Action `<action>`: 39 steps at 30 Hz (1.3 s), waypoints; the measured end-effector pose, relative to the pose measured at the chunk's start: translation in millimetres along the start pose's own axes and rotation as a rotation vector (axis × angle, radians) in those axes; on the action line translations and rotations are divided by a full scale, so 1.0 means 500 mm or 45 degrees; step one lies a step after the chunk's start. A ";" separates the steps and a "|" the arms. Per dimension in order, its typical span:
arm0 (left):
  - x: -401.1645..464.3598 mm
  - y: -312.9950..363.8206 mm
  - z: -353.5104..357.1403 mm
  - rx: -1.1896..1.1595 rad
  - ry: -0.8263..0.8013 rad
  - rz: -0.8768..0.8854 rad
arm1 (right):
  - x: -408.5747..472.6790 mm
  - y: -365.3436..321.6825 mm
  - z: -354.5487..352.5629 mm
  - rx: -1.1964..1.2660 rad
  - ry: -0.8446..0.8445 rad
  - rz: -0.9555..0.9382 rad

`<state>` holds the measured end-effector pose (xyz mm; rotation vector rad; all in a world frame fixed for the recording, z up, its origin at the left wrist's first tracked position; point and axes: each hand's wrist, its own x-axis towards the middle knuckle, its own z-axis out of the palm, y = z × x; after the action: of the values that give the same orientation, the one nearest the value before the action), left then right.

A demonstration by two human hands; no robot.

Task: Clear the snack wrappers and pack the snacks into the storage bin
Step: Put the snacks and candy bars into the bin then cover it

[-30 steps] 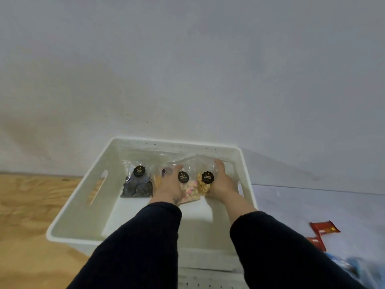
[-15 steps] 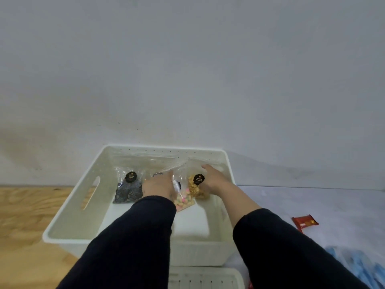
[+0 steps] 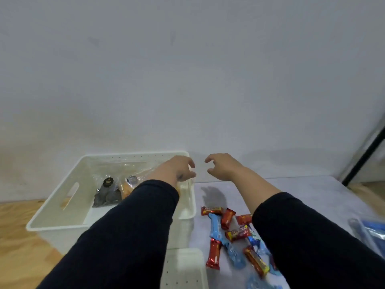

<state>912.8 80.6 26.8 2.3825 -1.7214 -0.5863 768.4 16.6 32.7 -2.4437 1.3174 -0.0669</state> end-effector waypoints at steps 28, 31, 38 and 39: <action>-0.185 0.560 0.571 -0.700 -0.020 -0.322 | -0.496 0.933 0.010 0.210 0.089 0.717; -0.175 0.558 0.586 -0.775 0.009 -0.385 | -0.518 0.975 0.025 0.501 0.180 0.834; -0.163 0.570 0.606 -0.937 0.029 -0.421 | -0.515 0.991 0.036 1.276 0.265 1.023; -0.163 0.573 0.606 -0.946 0.022 -0.427 | -0.513 0.991 0.034 1.313 0.259 1.052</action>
<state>519.7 94.7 -134.7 2.0884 -0.8532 -1.0252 231.5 -16.1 -116.8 -0.9864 1.6856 -0.6078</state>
